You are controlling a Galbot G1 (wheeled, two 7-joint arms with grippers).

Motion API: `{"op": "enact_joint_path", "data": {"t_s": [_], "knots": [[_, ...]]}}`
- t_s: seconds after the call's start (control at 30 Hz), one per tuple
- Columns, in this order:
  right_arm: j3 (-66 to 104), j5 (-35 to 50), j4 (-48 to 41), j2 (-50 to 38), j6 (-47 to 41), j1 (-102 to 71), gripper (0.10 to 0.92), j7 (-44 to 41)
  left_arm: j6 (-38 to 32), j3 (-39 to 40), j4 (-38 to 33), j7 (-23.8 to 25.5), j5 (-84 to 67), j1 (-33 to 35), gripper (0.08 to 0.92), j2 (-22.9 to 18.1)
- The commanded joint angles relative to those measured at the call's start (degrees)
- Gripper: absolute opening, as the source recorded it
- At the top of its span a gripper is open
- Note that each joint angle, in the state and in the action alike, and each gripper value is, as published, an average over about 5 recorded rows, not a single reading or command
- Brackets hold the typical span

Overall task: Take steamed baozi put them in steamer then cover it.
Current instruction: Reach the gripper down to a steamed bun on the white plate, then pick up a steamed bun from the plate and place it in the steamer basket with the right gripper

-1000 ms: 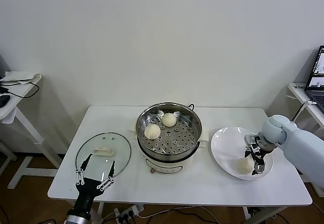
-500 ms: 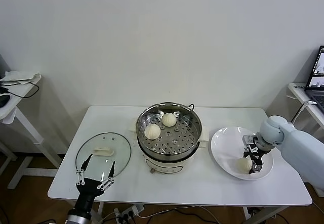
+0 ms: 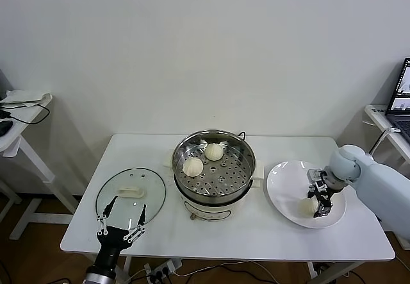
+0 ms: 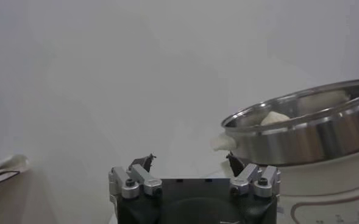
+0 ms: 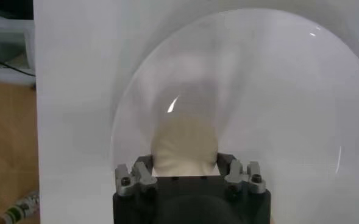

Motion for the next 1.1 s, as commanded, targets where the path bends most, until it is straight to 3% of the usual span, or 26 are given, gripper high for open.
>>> {"op": "enact_joint_path", "data": {"t_s": [0.03, 0.3, 0.53, 0.87, 1.1], "knots": [[-2.35, 3.13, 1.81, -2.26, 0.35, 5.10, 0.679, -0.60, 0.01, -0.03, -0.43, 0.00, 0.12, 0.21, 0.823, 0.09], [-14.08, 10.31, 8.39, -6.77, 6.04, 26.56, 0.660, -3.76, 0.33, -0.19, -1.14, -0.14, 0.39, 0.73, 0.823, 0.38], [-20.70, 11.90, 15.79, -5.13, 13.60, 41.43, 0.645, -6.48, 0.68, -0.38, -1.38, -0.18, 0.65, 0.84, 0.823, 0.62], [-30.37, 10.76, 23.13, 5.66, 26.72, 55.48, 0.617, -6.46, 1.08, -1.30, -2.44, -0.18, 0.40, 1.46, 0.823, 0.96], [-36.52, 8.00, 21.92, 16.58, 32.24, 56.31, 0.611, -0.73, 0.81, -1.89, -2.27, -0.08, 0.13, 1.40, 0.823, 0.94]]}}
